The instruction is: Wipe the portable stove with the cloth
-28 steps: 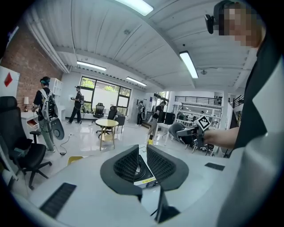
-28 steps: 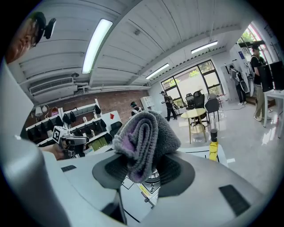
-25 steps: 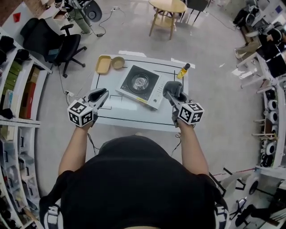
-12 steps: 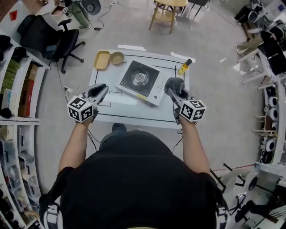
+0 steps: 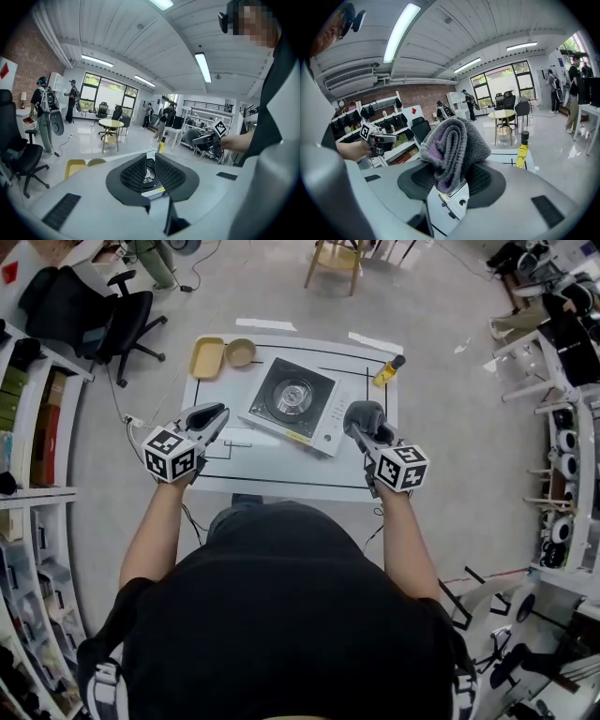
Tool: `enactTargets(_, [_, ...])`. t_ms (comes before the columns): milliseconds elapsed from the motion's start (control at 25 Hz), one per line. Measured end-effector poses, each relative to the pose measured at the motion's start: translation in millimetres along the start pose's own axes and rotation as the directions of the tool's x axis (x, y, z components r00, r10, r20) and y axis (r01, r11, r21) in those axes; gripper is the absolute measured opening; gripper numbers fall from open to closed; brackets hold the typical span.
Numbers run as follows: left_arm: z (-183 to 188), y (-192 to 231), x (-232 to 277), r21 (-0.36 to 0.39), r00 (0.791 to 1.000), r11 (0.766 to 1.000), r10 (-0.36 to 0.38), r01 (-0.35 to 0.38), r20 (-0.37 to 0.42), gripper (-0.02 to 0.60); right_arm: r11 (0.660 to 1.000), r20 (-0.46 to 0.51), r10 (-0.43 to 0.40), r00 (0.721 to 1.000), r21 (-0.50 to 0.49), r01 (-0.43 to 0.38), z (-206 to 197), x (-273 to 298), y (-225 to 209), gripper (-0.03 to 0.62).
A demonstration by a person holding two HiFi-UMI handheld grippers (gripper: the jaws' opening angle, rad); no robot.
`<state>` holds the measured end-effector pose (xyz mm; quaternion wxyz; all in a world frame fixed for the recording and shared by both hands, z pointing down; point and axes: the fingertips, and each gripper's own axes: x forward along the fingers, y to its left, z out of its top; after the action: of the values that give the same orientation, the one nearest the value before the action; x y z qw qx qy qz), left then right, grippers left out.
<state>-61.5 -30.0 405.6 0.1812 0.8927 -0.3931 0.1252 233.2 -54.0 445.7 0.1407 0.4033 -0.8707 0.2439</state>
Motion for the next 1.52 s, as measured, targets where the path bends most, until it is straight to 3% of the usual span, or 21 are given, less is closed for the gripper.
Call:
enactTargets(400, [-39.7, 37.0, 25.9, -0.024, 0.992, 0.998, -0.055, 0.052, -0.11, 0.08, 0.997, -0.178, 0.01, 0.984, -0.074, -0.023, -42.4, 53.4, 5.3, 0.181])
enactTargets(640, [-58.4, 62.7, 29.3, -0.047, 0.988, 0.997, -0.061, 0.055, -0.142, 0.094, 0.989, -0.293, 0.027, 0.956, -0.134, -0.069, -69.4, 83.5, 17.5, 0.181])
enactTargets(1000, [-107.1, 88.3, 45.1, -0.031, 0.959, 0.994, -0.105, 0.1, -0.264, 0.135, 0.963, -0.461, 0.051, 0.886, -0.211, -0.165, -119.6, 130.0, 39.5, 0.181])
enactTargets(1320, [-156.3, 101.8, 69.6, 0.011, 0.904, 0.985, -0.151, 0.17, -0.4, 0.178, 0.923, -0.6, 0.038, 0.799, -0.285, -0.257, -162.8, 150.7, 46.8, 0.181])
enactTargets(1520, [-175.9, 113.9, 84.3, -0.008, 0.88, 0.98, -0.182, 0.199, -0.439, 0.193, 0.889, -0.654, -0.023, 0.756, -0.359, -0.283, -172.8, 156.1, 40.6, 0.181])
